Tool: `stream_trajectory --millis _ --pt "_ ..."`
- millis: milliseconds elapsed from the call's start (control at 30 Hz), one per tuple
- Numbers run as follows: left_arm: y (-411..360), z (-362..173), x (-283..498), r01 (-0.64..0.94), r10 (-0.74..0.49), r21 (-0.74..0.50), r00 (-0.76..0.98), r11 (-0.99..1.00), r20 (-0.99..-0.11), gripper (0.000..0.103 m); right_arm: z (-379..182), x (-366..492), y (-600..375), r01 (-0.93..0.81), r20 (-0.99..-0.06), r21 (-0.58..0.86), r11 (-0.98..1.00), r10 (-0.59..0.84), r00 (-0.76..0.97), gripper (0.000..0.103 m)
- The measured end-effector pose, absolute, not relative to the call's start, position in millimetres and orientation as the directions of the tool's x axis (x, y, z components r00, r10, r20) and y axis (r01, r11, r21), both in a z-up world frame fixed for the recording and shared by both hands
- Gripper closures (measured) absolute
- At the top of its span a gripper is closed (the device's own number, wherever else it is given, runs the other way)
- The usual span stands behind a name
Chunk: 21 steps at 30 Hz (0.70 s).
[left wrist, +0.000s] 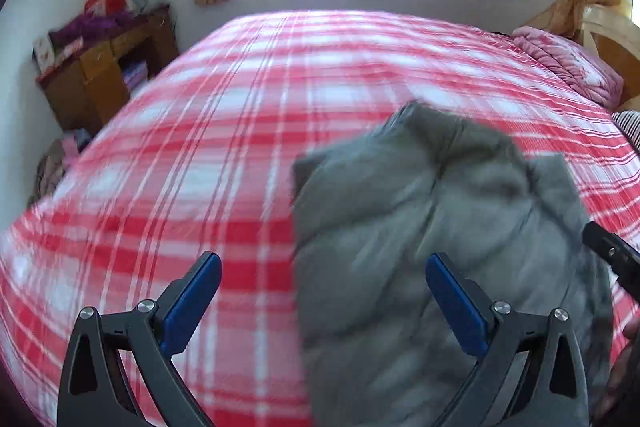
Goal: Fold large clothes
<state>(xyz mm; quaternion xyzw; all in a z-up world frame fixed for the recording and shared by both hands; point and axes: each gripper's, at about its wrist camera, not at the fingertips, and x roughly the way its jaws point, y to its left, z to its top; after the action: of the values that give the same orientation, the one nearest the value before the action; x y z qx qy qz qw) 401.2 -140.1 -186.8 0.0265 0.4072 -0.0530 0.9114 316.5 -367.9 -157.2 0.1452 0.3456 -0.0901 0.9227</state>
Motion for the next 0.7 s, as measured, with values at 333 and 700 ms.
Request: stream_trajectory --millis 333,700 --pt "-142 -226 394 0.149 -0.140 -0.061 0.606 0.987 -0.783 0.001 -211 289 -387 0.273 -0.694 0.375 0.886 0.073 0.716 0.023" --pt "-151 -231 391 0.254 -0.334 -0.226 0.559 0.940 -0.759 0.031 -218 291 -371 0.126 -0.655 0.412 0.902 0.197 0.730 0.043"
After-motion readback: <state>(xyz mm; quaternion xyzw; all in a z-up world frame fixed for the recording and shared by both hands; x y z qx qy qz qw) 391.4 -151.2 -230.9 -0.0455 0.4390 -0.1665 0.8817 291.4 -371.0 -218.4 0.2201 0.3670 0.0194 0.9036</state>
